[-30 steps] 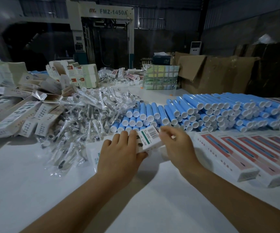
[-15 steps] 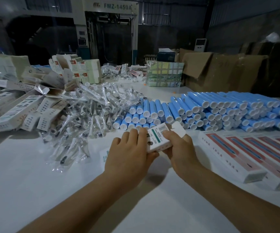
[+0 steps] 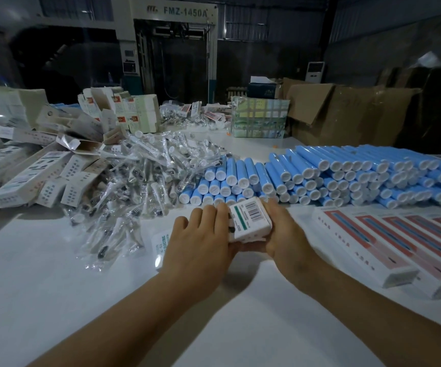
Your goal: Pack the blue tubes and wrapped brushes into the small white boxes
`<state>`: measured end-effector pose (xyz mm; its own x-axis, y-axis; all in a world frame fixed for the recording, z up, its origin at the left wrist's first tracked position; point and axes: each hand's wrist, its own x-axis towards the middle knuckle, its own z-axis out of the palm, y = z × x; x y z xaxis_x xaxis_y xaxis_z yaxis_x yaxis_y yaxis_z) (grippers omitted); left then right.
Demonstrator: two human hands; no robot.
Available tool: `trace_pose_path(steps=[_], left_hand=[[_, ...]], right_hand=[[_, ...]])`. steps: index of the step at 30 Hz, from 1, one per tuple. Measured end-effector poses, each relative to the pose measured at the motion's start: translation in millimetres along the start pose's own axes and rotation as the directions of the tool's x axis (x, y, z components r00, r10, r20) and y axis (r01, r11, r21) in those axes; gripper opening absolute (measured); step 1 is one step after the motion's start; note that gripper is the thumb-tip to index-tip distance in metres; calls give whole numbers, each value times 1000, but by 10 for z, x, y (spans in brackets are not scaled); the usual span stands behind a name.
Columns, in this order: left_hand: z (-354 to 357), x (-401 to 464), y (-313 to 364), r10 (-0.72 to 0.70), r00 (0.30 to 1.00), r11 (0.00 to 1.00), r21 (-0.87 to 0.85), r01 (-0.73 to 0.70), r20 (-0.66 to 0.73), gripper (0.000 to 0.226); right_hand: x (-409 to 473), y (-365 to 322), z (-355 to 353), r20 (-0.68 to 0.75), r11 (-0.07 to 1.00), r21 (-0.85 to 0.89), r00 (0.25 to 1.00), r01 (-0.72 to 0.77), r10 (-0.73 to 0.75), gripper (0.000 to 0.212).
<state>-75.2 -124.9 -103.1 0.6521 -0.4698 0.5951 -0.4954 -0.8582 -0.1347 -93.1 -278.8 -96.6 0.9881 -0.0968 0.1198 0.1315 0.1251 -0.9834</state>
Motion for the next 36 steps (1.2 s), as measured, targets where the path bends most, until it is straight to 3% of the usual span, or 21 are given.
trace_pose_path(steps=[2,8,15,25,32,36], left_hand=[[-14,10,-14,-5,1000,1000,-6,5,3,65],[-59,6,-23,-11,999,999,-31,12,35,67],[-37,0,-56,42,998,999,-32,-43,-48,66],[-24,22,-113,109,993,993,39,-107,-39,70],[2,2,-90,198,979,974,124,-191,-49,74],[-11,20,-30,190,980,976,115,-183,-52,72]], right_hand=[[7,-48,-16,32,981,186,998,-58,53,40],[13,-29,2,-24,966,255,999,-33,40,32],[28,30,-29,-62,977,214,998,8,6,34],[30,13,-47,-45,986,166,999,3,4,39],[18,59,-19,-194,995,97,981,-10,29,38],[-11,109,25,-261,995,18,961,97,-89,31]])
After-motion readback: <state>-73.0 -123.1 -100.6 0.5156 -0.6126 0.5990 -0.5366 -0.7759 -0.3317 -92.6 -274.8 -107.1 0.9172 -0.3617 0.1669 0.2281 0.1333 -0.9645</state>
